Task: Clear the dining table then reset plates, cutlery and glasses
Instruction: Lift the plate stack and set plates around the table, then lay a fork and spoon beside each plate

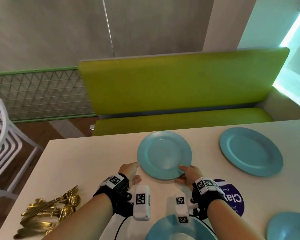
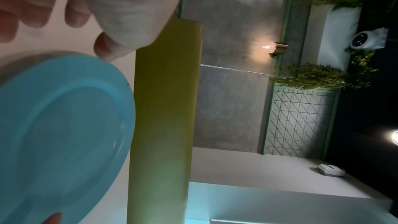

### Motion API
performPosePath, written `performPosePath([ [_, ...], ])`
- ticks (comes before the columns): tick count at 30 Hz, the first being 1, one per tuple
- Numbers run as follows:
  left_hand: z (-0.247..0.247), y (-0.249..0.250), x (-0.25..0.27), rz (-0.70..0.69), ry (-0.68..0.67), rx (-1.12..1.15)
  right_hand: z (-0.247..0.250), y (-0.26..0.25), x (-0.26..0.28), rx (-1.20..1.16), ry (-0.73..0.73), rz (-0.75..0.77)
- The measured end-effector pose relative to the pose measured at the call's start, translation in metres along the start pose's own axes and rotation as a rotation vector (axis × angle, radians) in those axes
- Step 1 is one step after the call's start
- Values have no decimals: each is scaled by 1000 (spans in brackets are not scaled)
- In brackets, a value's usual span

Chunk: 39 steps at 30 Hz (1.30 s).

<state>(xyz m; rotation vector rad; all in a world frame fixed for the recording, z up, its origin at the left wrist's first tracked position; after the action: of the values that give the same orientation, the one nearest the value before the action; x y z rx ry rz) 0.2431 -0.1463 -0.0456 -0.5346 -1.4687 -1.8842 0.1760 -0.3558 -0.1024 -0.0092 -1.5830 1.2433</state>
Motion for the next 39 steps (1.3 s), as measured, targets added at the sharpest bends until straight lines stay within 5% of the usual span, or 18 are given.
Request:
performPosePath([
  [12,78,48,35,-200,-31,-14,1,-8,55,146,97,96],
  [27,307,98,34,-436,-84,-60,-114,35,240,230,-35,331],
  [30,346,98,19,-498,-68,-270,-129,45,255,250,-35,351],
  [35,380,94,-15,-816,81,-1076,-141,56,264,325,-10,380],
  [39,380,69,-54,-879,36,-1344,-156,58,271,387,15,392],
])
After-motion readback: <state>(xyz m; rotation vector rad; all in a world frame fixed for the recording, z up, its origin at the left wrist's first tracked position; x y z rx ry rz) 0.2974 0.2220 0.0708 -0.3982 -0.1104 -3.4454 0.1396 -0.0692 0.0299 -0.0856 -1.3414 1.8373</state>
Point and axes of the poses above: each hand's wrist, its own x-axis away from the middle knuckle, its own z-axis out of the back of the hand, y = z × x, the point moved 4 cm from there along -x, towards the middle knuckle, and after that the axes turned 12 degrees about y, right-handed, at the moved point
